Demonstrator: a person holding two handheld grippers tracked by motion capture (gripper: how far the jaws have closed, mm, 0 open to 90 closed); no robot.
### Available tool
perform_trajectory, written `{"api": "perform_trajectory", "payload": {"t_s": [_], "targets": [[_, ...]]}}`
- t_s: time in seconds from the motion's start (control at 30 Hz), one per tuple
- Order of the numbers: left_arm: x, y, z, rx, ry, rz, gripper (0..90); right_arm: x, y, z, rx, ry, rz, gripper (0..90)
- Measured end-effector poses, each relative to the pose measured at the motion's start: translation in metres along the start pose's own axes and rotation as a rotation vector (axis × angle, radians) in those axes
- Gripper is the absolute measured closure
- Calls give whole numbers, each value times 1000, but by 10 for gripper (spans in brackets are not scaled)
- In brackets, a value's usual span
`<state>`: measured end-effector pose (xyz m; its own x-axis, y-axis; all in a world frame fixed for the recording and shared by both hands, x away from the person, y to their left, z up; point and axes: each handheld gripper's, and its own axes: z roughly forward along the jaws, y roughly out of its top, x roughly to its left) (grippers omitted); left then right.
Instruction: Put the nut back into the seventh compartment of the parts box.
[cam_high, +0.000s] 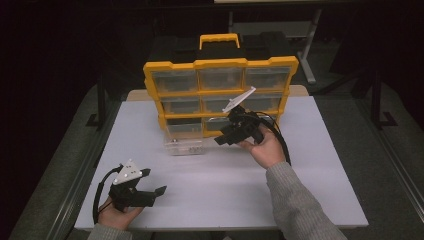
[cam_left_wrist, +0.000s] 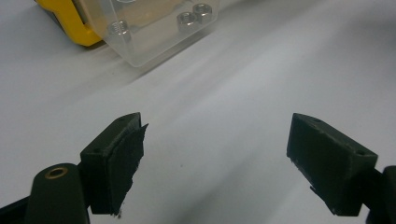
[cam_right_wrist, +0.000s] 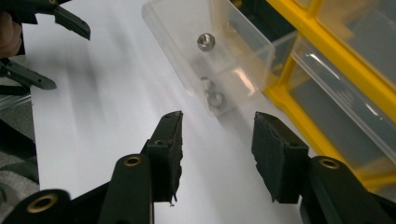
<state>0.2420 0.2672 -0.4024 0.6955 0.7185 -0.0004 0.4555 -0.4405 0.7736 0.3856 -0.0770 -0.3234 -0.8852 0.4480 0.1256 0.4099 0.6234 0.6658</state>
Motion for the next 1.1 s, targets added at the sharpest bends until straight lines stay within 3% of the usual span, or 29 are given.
{"api": "perform_trajectory", "payload": {"t_s": [0.07,0.2,0.57,1.1], "targets": [[0,0,0,-1,1,3,185,-2,-7,-3,-3,-10,3,488],[0,0,1,-7,0,-10,185,-2,-19,-10,-13,-14,71,426],[0,0,1,-6,-3,-14,184,-4,-49,-18,-23,-35,101,373],[0,0,1,-12,-1,-17,184,-9,-80,-30,-30,-80,142,289]]}}
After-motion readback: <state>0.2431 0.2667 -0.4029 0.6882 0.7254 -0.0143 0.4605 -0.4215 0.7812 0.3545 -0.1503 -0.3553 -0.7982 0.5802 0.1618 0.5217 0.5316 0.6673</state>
